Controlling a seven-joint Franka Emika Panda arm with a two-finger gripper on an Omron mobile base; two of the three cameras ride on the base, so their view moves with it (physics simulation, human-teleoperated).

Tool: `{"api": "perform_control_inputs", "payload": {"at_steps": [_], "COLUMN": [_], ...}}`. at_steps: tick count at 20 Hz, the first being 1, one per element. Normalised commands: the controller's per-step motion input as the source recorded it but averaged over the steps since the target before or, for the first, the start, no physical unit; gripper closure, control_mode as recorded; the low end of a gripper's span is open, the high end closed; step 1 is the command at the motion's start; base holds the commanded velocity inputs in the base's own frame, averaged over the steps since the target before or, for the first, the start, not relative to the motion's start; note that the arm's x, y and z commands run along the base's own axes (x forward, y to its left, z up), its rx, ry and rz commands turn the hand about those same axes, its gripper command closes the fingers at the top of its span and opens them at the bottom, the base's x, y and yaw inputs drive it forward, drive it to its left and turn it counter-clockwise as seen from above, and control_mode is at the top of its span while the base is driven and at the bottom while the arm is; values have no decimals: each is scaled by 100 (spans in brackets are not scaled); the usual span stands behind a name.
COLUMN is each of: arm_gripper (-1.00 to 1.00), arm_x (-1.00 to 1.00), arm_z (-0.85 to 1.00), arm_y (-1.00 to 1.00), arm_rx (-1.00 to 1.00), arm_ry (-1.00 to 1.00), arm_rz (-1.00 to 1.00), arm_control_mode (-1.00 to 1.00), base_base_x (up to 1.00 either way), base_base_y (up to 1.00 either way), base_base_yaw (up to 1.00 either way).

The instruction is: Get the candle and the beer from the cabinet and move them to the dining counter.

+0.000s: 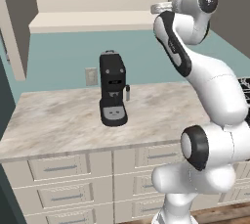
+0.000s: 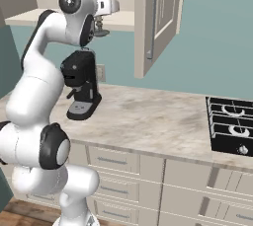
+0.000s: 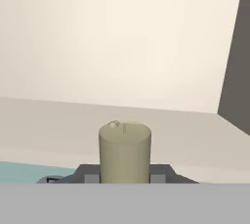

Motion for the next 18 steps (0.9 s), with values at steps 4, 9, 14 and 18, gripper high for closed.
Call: {"api": "perform_control_inputs", "payload": {"at_steps": [4,9,14,18], "arm_gripper": [100,100,100,100], "arm_x": [-100,-94,-74,-58], "arm_z": [-3,31,14,-27], "arm_y": [-10,-2,0,0], "arm_rx": [0,0,0,0], "arm_ry": [-7,7,29,9], "arm_rz": [0,-4,0,0], "arm_control_mode": [-100,-100,-100,-100], "base_base_x": [0,0,0,0], "base_base_y": [0,0,0,0], "base_base_yaw": [0,0,0,0]}}
